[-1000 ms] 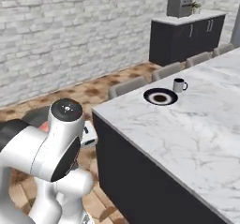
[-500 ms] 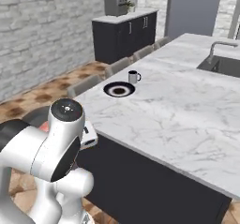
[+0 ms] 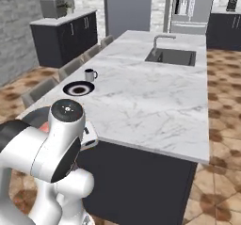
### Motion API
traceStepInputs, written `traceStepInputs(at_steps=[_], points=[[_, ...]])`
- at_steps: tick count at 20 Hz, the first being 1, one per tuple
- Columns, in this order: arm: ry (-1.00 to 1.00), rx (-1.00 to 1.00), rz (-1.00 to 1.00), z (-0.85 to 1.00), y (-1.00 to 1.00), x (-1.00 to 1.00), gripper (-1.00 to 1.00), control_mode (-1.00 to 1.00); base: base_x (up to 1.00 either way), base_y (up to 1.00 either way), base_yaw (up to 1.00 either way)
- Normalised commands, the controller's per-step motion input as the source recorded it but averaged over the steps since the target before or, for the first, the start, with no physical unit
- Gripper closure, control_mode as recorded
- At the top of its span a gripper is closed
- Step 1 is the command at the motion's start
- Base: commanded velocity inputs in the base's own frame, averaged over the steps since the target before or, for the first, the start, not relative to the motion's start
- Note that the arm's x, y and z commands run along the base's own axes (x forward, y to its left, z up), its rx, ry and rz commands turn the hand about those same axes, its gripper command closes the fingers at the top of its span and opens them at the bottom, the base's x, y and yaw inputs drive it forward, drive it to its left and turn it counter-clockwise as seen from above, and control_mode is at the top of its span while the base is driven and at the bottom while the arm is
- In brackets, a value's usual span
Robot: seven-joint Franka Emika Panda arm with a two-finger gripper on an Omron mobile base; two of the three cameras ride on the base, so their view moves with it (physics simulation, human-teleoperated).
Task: Pick up the pan with the steak in it and place it on the dining table. Then place the steak on the plate.
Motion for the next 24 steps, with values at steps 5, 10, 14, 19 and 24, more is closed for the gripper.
traceStepInputs(at_steps=[5, 10, 14, 19, 24], points=[[0.0, 0.0, 0.0, 0.0, 0.0, 0.0, 1.0, 1.0, -0.11, 0.0, -0.45], [0.0, 0.0, 0.0, 0.0, 0.0, 0.0, 1.0, 1.0, -0.09, 0.0, -0.25], [0.0, 0.0, 0.0, 0.0, 0.0, 0.0, 1.0, 1.0, 0.01, 0.23, -0.02], [0.0, 0.0, 0.0, 0.0, 0.0, 0.0, 1.0, 1.0, 0.05, 0.94, -0.11], [0.0, 0.0, 0.0, 0.0, 0.0, 0.0, 1.0, 1.0, 0.04, 1.0, -0.12]])
